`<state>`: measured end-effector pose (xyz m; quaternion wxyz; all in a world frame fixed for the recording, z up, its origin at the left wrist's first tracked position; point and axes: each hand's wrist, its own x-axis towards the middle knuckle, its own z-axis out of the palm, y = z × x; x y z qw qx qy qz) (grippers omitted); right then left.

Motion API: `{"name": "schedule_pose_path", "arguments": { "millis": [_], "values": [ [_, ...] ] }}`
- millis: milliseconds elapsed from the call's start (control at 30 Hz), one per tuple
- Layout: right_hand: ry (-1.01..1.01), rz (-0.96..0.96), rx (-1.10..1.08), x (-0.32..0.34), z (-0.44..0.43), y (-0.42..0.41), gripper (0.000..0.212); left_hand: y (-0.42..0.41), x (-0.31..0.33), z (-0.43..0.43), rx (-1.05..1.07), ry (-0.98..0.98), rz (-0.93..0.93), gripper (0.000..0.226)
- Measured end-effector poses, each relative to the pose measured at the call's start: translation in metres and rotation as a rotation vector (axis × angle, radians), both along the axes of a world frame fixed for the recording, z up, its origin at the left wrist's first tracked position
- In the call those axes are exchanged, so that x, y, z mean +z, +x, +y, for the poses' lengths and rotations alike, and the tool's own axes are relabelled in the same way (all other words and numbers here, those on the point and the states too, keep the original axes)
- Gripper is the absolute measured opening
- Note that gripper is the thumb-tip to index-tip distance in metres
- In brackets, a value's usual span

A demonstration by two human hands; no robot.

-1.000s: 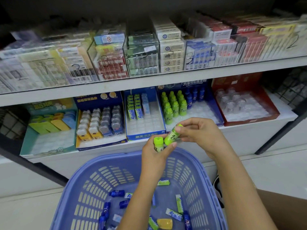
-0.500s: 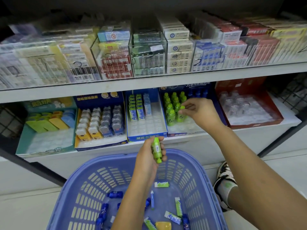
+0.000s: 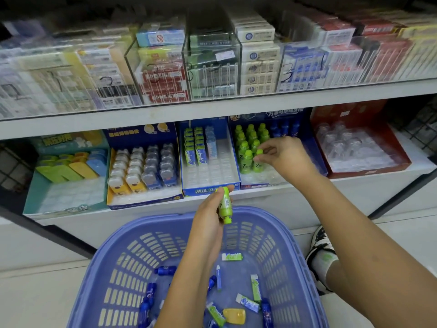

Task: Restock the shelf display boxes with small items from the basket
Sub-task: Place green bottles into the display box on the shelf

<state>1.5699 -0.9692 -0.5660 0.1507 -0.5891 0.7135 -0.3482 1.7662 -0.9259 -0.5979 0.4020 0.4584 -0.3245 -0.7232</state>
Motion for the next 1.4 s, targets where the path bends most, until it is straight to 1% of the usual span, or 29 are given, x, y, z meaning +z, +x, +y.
{"name": "schedule_pose_path", "arguments": {
  "millis": [67, 133, 200, 267, 300, 333, 367, 433, 467, 500, 533, 633, 667, 700, 733, 767, 833, 867, 900, 967, 1000, 1067, 1167, 1267, 1400],
  "values": [
    [0.006, -0.030, -0.015, 0.000, 0.000, 0.000, 0.032, 0.002, 0.001, -0.001, -0.004, 0.023, 0.065, 0.027],
    [0.038, -0.052, -0.018, 0.003, -0.001, 0.001, 0.031, 0.004, 0.004, 0.000, 0.003, 0.054, 0.184, 0.027],
    [0.071, -0.037, -0.019, 0.007, 0.002, 0.003, 0.031, 0.006, 0.006, 0.001, 0.018, 0.087, 0.274, 0.025],
    [0.026, 0.003, -0.068, 0.011, 0.009, 0.004, 0.030, 0.008, 0.007, 0.001, 0.033, 0.094, 0.325, 0.022],
    [-0.013, -0.011, -0.104, 0.014, 0.014, 0.006, 0.027, 0.009, 0.007, 0.002, 0.047, 0.094, 0.343, 0.020],
    [-0.028, -0.084, -0.122, 0.018, 0.020, 0.008, 0.021, 0.009, 0.007, 0.002, 0.062, 0.094, 0.361, 0.020],
    [-0.004, -0.221, -0.098, 0.022, 0.027, 0.011, 0.017, 0.009, 0.007, 0.003, 0.074, 0.092, 0.380, 0.022],
    [0.147, -0.569, 0.072, 0.030, 0.040, 0.022, 0.018, 0.008, 0.006, 0.004, 0.083, 0.077, 0.414, 0.029],
    [0.224, -0.700, 0.153, 0.033, 0.045, 0.028, 0.021, 0.006, 0.007, 0.004, 0.083, 0.064, 0.433, 0.033],
    [0.261, -0.776, 0.198, 0.034, 0.048, 0.035, 0.022, 0.003, 0.008, 0.004, 0.084, 0.049, 0.453, 0.036],
    [0.248, -0.818, 0.201, 0.033, 0.049, 0.042, 0.022, 0.000, 0.009, 0.003, 0.085, 0.032, 0.471, 0.038],
    [0.097, -0.864, 0.069, 0.031, 0.048, 0.056, 0.019, -0.010, 0.012, -0.003, 0.068, -0.043, 0.490, 0.033],
    [0.044, -0.849, 0.027, 0.032, 0.047, 0.055, 0.020, -0.014, 0.013, -0.005, 0.044, -0.083, 0.457, 0.030],
    [-0.017, -0.811, -0.013, 0.034, 0.045, 0.050, 0.021, -0.018, 0.014, -0.005, 0.006, -0.143, 0.374, 0.029],
    [-0.083, -0.745, -0.061, 0.036, 0.044, 0.042, 0.024, -0.022, 0.014, -0.005, -0.044, -0.234, 0.224, 0.030],
    [-0.144, -0.635, -0.119, 0.037, 0.042, 0.032, 0.025, -0.026, 0.013, -0.004, -0.104, -0.365, 0.010, 0.033],
    [-0.221, -0.316, -0.220, 0.037, 0.040, 0.010, 0.021, -0.033, 0.006, -0.003, -0.256, -0.722, -0.473, 0.042],
    [-0.229, -0.167, -0.245, 0.036, 0.039, 0.001, 0.020, -0.036, 0.002, -0.002, -0.334, -0.887, -0.665, 0.047],
    [-0.221, -0.068, -0.253, 0.033, 0.037, -0.006, 0.019, -0.039, -0.003, -0.002, -0.404, -1.003, -0.803, 0.051],
    [-0.178, -0.001, -0.228, 0.024, 0.030, -0.014, 0.017, -0.042, -0.012, -0.003, -0.503, -1.128, -1.008, 0.059],
    [-0.159, 0.009, -0.210, 0.019, 0.027, -0.015, 0.017, -0.042, -0.016, -0.003, -0.519, -1.163, -1.078, 0.062],
    [-0.144, 0.019, -0.178, 0.010, 0.021, -0.017, 0.016, -0.041, -0.022, -0.002, -0.510, -1.205, -1.129, 0.066],
    [-0.126, 0.043, -0.123, 0.003, 0.015, -0.016, 0.018, -0.041, -0.028, 0.001, -0.480, -1.232, -1.140, 0.068],
    [-0.051, 0.059, -0.084, 0.001, 0.009, -0.016, 0.025, -0.043, -0.030, 0.001, -0.483, -1.226, -1.145, 0.069],
    [-0.005, -0.017, -0.109, -0.001, 0.008, -0.020, 0.027, -0.042, -0.031, -0.002, -0.522, -1.202, -1.138, 0.069]
  ]
}}
